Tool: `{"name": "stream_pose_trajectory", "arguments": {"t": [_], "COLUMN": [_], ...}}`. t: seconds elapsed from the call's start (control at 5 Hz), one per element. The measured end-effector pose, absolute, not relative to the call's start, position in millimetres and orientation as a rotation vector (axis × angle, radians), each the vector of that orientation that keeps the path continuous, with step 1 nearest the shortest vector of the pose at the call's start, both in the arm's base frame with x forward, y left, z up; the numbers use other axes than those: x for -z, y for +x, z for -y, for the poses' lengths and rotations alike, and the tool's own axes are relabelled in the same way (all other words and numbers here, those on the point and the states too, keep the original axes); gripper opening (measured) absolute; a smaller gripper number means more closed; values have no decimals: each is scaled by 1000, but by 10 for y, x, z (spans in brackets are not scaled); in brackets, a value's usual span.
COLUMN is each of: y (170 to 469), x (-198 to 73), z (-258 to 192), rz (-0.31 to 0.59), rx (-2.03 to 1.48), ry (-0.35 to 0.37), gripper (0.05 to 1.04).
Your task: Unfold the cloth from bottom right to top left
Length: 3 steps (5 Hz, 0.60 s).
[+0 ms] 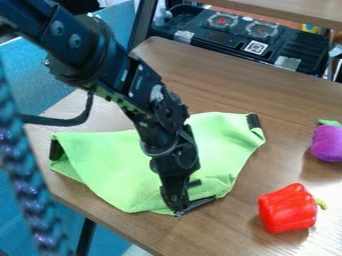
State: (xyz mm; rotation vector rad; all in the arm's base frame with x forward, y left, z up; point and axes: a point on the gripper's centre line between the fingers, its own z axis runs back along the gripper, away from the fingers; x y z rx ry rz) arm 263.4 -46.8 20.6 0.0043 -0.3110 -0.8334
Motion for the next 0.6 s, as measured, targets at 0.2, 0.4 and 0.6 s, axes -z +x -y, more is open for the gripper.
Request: {"name": "stream_pose_trajectory", "arguments": {"t": [0.2,0.4,0.6], "y": [2617,2578,2593], "x": [-207,-198,-257], "z": [482,507,477], "rz": [305,286,291], "rx": [831,835,819], "ry": [-9,-37,-60], "gripper": [435,457,402]}}
